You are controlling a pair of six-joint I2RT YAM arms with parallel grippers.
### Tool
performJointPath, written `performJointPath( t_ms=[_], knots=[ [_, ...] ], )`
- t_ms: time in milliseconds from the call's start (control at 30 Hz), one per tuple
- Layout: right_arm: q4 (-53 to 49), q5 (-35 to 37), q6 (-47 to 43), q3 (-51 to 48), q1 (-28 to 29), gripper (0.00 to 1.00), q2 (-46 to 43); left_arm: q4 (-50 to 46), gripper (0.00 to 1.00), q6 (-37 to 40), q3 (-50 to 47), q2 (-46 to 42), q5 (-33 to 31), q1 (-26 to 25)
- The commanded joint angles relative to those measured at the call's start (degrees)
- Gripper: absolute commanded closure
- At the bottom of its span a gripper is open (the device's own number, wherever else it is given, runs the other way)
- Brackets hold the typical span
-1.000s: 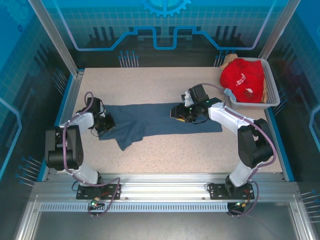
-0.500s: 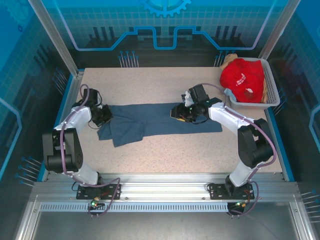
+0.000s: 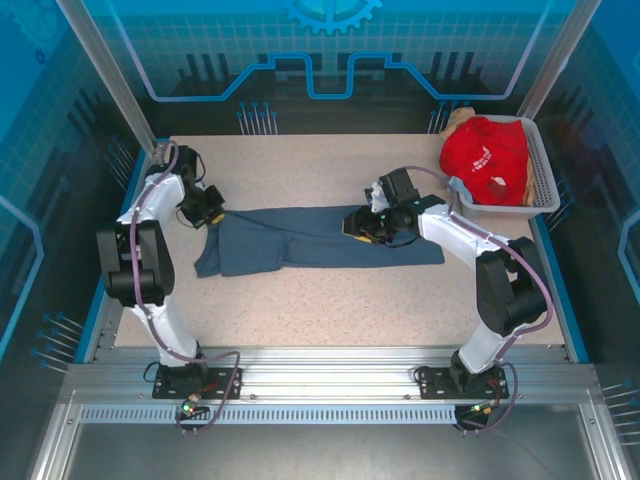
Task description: Fold and stack the t-shirts
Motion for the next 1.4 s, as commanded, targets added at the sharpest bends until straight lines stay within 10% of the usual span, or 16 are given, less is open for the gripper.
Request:
performJointPath(
  t_ms=[0, 433, 600, 733, 1367],
  knots=[
    [-1.1, -0.9, -0.5, 0.1, -0.6, 0.54, 0.9, -6.1, 1.00, -0.6, 5.2, 3.0, 0.1, 0.5],
    [-1.7, 0.1, 0.5, -1.7, 0.2, 0.55, 2.7, -6.1, 1.00, 2.1, 0.3, 2.9, -0.1, 0.4],
    [-2.2, 0.1, 0.4, -1.0, 1.3, 0.55, 3.7, -4.3, 0.60, 3.2, -0.2, 3.0, -1.7, 0.0],
    [-2.3, 0.3, 0.3, -0.9, 1.4, 0.55, 3.1, 3.6, 0.48, 3.5, -11.5, -7.0, -1.3, -0.7],
    [-1.5, -1.1, 0.7, -0.2, 2.0, 0.55, 3.6, 15.1, 0.64, 10.5, -23.8, -7.4, -3.2, -1.9]
  ],
)
